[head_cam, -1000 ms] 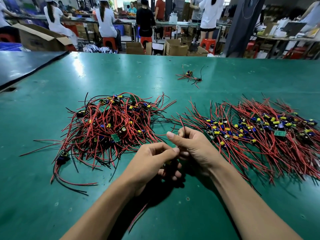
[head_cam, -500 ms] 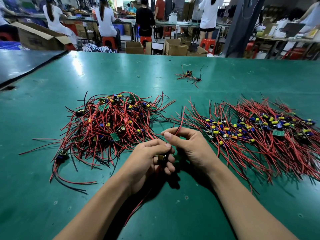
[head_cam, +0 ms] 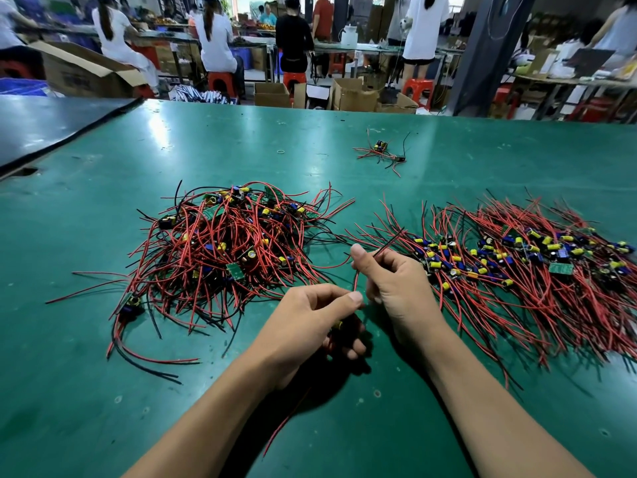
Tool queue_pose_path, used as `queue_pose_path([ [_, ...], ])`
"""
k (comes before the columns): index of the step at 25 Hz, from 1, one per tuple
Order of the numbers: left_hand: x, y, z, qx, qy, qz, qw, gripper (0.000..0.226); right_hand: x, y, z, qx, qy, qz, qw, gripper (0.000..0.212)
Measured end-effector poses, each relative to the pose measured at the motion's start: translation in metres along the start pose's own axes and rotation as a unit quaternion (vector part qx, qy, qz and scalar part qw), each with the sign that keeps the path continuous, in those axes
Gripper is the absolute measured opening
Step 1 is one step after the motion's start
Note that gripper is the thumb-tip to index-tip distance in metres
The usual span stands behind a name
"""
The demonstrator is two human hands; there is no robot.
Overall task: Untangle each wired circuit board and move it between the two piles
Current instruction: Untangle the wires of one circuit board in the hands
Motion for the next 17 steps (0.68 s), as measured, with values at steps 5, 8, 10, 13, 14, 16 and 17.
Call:
queue_pose_path([
  [5,0.001,0.001,0.001,-0.025,-0.012,-0.02,0.999,0.021,-0.005,-0.01,-0.005,0.153,-0.112,0.086,0.978,0.029],
  [8,0.001,0.006,0.001,-0.005,-0.006,0.003,1.0,0.022,-0.006,-0.014,-0.012,0.237,-0.117,0.054,0.963,0.024],
  [10,0.001,0.005,-0.001,0.035,0.013,0.009,0.999,0.021,-0.005,-0.015,-0.012,0.259,-0.113,0.033,0.959,0.017],
  [13,0.001,0.003,-0.003,0.078,0.045,-0.009,0.996,0.019,-0.005,-0.018,-0.016,0.294,-0.119,0.021,0.948,0.017],
  [14,0.001,0.004,-0.003,0.08,0.05,-0.007,0.996,0.021,-0.005,-0.018,-0.016,0.292,-0.111,0.011,0.95,0.02],
  [16,0.001,0.006,-0.002,0.064,0.053,-0.003,0.997,0.023,-0.004,-0.016,-0.015,0.264,-0.079,-0.014,0.961,0.027],
  [17,0.001,0.007,0.0,0.051,0.05,-0.004,0.997,0.023,-0.002,-0.013,-0.012,0.237,-0.057,-0.04,0.969,0.032],
])
Point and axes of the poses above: each hand's wrist, its own z-axis towards the middle knuckle, its own y-axis out of the back of the hand, x = y × z, the point moved 5 cm from there along z, towards the middle knuckle, and after that the axes turned 4 degrees about -y, right-handed, at the moved point
